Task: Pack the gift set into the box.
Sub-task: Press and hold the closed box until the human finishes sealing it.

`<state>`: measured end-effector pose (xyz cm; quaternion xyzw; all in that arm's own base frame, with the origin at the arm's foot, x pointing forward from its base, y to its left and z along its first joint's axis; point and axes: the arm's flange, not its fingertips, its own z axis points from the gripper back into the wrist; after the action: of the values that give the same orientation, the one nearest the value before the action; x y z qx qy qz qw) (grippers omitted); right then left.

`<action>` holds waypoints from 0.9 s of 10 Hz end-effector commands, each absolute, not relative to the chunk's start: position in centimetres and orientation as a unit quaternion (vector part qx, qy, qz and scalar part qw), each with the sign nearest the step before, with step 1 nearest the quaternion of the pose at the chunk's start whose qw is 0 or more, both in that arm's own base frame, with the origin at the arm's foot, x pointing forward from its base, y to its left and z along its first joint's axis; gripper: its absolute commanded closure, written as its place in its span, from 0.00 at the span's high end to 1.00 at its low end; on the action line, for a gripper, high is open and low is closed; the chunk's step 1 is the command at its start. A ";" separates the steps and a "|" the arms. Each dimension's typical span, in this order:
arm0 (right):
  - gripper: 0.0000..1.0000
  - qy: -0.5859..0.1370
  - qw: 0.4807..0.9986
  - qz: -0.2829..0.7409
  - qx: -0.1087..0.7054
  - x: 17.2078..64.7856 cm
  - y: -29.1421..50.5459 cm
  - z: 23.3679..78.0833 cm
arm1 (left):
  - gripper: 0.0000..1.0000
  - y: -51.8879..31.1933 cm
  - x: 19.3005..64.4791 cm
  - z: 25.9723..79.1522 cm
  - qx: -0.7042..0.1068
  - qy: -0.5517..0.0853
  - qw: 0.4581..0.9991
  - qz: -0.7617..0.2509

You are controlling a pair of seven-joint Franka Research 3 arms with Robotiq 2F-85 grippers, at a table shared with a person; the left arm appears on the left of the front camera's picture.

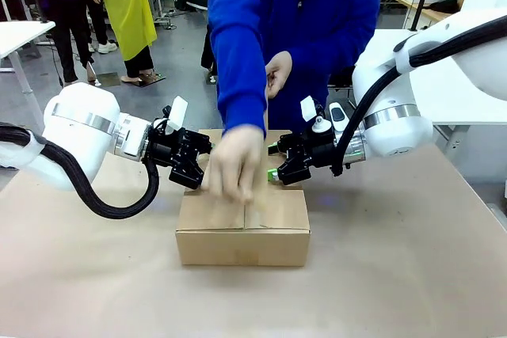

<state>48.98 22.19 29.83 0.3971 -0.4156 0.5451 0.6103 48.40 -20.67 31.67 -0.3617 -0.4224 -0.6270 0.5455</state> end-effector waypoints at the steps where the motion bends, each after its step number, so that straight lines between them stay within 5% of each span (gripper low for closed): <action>1: 1.00 -0.413 0.610 0.547 0.397 48.7 22.1 29.4 | 1.00 -20.7 48.3 31.5 -0.360 -0.426 0.536 -0.634; 9: 1.00 -0.413 0.610 0.547 0.397 48.7 22.1 29.4 | 1.00 -20.7 48.3 31.5 -0.360 -0.426 0.536 -0.634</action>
<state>48.98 22.19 29.83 0.3971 -0.4156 0.5451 0.6103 48.40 -20.67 31.66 -0.3617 -0.4224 -0.6271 0.5455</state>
